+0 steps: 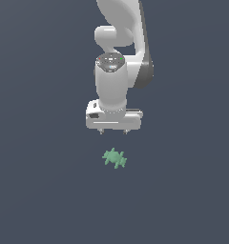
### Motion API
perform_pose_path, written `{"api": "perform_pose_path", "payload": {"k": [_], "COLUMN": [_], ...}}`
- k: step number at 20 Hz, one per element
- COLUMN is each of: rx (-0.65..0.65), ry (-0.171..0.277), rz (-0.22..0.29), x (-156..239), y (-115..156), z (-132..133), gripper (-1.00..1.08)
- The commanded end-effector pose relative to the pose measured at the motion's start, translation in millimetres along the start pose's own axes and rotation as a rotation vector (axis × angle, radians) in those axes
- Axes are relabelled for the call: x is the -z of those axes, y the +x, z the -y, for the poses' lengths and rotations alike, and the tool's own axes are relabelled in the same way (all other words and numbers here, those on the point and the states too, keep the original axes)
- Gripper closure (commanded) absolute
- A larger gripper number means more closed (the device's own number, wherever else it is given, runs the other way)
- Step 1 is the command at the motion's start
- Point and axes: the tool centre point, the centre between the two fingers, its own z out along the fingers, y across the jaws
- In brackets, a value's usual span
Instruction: Pick up the object and move it to a goal position.
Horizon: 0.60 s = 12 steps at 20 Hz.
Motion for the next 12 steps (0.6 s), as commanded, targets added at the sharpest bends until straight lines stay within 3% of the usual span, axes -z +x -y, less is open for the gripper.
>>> {"api": "perform_pose_path", "payload": {"k": [1, 12], "rx": [0.023, 0.221], "ry": [-0.002, -0.012], "rz": [0.001, 0.012], "x": [-2.2, -20.4], "y": [0.9, 8.6], "z": [0.0, 0.2], "gripper": [-0.92, -0.92]}}
